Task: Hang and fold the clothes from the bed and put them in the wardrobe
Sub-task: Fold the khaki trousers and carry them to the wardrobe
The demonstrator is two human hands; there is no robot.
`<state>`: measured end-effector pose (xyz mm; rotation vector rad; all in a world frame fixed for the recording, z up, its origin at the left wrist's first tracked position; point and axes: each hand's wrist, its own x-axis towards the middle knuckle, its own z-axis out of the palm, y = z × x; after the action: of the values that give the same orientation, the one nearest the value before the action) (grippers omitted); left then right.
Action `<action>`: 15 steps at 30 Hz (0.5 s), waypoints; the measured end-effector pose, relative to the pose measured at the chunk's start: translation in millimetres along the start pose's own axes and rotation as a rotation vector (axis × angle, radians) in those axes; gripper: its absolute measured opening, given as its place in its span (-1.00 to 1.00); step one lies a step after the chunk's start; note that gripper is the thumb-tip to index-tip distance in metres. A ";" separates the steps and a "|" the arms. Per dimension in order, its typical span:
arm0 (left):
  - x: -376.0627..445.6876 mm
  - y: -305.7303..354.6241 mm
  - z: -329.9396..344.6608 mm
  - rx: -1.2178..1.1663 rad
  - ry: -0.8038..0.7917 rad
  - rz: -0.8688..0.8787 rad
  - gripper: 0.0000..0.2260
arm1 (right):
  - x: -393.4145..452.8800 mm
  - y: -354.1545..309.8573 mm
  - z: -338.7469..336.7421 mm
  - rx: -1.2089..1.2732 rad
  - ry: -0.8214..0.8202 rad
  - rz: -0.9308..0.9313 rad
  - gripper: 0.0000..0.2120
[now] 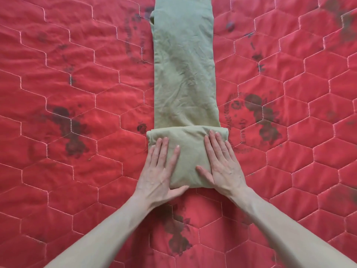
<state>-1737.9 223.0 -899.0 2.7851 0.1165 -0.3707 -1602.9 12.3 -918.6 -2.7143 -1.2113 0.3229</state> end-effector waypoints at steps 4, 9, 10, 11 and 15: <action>-4.0 -5.5 -9.0 0.207 -0.111 0.140 0.09 | -1.9 3.6 -12.7 -0.015 -0.021 -0.064 -0.12; -4.0 15.4 -7.1 0.279 -0.157 0.073 -0.03 | -18.9 10.6 -29.4 -0.041 -0.104 -0.190 0.04; -2.4 23.0 -7.4 0.259 -0.153 0.029 -0.09 | -21.4 12.6 -32.6 -0.065 -0.141 -0.210 0.09; -1.2 30.3 -8.4 0.229 -0.154 -0.011 -0.16 | -22.8 15.0 -36.2 -0.095 -0.182 -0.227 0.14; 0.3 42.3 -26.7 0.071 -0.278 -0.095 -0.17 | -18.2 25.6 -56.4 -0.097 -0.284 -0.276 0.24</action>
<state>-1726.0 191.9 -861.7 2.7700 0.1732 -0.7941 -1582.0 -21.1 -867.5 -2.5942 -1.6948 0.6440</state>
